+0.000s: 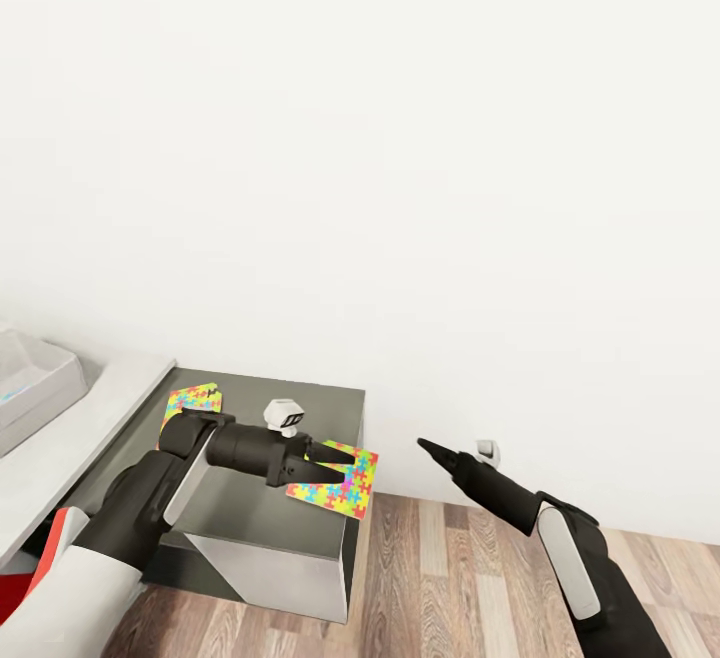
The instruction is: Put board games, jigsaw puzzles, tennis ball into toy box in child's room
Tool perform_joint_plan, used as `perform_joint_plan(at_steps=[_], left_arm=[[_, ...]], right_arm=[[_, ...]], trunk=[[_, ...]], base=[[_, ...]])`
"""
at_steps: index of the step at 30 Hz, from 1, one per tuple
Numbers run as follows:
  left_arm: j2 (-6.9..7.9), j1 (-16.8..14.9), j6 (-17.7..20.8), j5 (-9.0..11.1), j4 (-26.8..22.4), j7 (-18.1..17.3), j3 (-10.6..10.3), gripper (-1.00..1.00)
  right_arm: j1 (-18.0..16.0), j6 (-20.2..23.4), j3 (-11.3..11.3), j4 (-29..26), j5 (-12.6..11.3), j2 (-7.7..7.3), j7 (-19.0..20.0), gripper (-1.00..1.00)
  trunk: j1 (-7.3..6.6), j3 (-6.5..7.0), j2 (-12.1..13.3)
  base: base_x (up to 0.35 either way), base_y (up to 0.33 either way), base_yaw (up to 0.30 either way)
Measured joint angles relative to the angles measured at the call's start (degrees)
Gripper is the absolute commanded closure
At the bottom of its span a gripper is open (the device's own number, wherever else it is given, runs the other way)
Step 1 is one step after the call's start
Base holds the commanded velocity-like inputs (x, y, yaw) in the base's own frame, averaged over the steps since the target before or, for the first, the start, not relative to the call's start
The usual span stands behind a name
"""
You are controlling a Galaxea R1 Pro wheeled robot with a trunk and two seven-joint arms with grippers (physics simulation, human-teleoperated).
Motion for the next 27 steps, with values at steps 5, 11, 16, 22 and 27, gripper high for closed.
perform_joint_plan(at_steps=[5, 11, 16, 22, 27], left_arm=[[0.03, 0.0, 0.1, 0.0, 0.0, 0.0, 0.1, -1.00], [0.01, 0.0, 0.2, 0.0, 0.0, -0.1, 0.1, -1.00], [0.00, 0.0, 0.2, 0.0, 0.0, -0.1, 0.0, -1.00], [0.01, 0.0, 0.3, 0.0, 0.0, -0.1, -0.1, -1.00], [0.00, 0.0, 0.3, 0.0, 0.0, -0.1, -0.1, -1.00]], right_arm=[[0.0, 0.3, -0.1, 0.3, 0.0, -0.08, 0.0, -1.00], [0.0, 0.6, -0.1, 0.5, 0.1, 0.39, -0.1, -1.00], [0.0, 0.5, 0.0, 0.6, 0.2, 0.67, -0.6, -1.00], [-0.1, 0.3, -0.1, 2.5, 0.1, 0.75, -0.7, -1.00], [-1.7, 0.4, -0.9, 8.2, -0.9, 0.69, -0.7, -1.00]], trunk=[[0.22, -0.17, -0.4], [1.54, -1.26, -2.8], [2.64, -2.16, -4.8], [3.96, -3.24, -7.2], [5.06, -4.15, -9.2]], base=[[0.000, 0.000, 0.000], [0.000, 0.000, 0.000], [0.000, 0.000, 0.000], [0.000, 0.000, 0.000], [0.000, 0.000, 0.000]])
